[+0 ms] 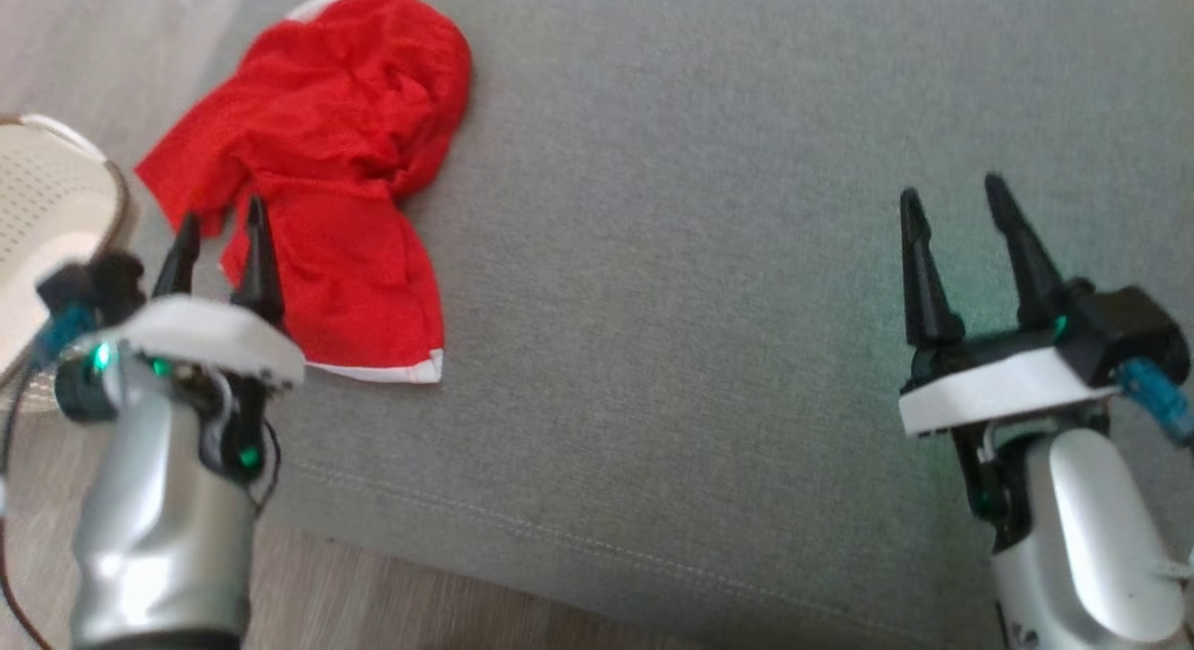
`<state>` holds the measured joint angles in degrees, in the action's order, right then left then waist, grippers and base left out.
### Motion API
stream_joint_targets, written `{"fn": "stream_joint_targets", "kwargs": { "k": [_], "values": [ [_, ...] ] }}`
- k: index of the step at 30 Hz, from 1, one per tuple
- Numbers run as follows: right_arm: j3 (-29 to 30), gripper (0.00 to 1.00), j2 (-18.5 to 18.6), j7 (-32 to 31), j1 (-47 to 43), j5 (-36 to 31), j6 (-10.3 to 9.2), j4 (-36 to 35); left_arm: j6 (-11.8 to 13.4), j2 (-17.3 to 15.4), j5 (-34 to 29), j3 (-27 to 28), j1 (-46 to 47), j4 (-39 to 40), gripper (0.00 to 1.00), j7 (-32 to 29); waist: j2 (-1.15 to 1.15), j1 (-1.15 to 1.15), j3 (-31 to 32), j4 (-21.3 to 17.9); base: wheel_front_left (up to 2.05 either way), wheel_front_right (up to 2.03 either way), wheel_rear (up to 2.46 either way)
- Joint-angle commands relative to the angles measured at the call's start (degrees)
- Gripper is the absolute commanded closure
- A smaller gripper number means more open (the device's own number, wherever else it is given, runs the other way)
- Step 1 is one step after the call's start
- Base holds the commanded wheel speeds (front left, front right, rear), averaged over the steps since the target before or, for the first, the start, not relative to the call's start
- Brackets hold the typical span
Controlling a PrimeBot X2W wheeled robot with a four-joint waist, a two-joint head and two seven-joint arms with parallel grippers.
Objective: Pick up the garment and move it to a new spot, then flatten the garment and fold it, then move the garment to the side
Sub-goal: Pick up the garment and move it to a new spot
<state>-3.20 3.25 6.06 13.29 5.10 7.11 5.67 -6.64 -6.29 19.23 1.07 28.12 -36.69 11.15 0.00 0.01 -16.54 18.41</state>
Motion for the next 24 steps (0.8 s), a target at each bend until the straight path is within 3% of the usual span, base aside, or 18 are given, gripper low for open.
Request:
{"fn": "stream_joint_targets", "kwargs": {
  "k": [1,9,16,17,18,24],
  "values": [
    [-1.3,0.00,0.1,-0.4,2.2,-0.5,0.37,-2.9,-0.3,-2.8,0.4,1.2,3.2,0.3,0.00,-0.4,0.00,-0.01,-2.0,-1.3,0.00,0.00,0.00],
    [-3.4,0.00,0.7,-2.4,3.3,-4.3,0.37,-7.6,-0.7,-6.9,1.1,-0.4,14.2,-12.1,0.00,-0.5,0.00,-0.01,-6.2,-4.0,0.00,0.00,0.00],
    [-4.0,0.00,0.2,-2.4,3.8,-4.8,0.37,-8.7,-0.3,-8.6,-0.5,-2.5,19.7,-22.5,0.00,-0.6,0.00,-0.01,-8.0,-5.8,0.00,0.00,0.00],
    [-4.0,0.00,0.2,-2.3,3.9,-4.8,0.37,-8.6,-0.4,-8.7,-0.4,-2.7,20.1,-23.7,0.34,-0.7,0.00,-0.01,-8.0,-6.0,0.00,0.00,0.00],
    [-3.9,0.00,0.1,-2.1,3.9,-4.7,0.37,-8.5,-0.4,-8.7,-0.2,-2.9,20.6,-24.8,0.99,-0.5,0.00,-0.01,-8.0,-6.1,0.00,0.00,0.00],
    [-3.4,0.00,-0.1,-1.2,3.5,-4.1,0.37,-7.2,-0.7,-8.4,0.8,-3.8,21.5,-26.8,1.00,1.9,0.00,-0.01,-6.5,-6.5,0.00,0.00,0.00]
  ]
}}
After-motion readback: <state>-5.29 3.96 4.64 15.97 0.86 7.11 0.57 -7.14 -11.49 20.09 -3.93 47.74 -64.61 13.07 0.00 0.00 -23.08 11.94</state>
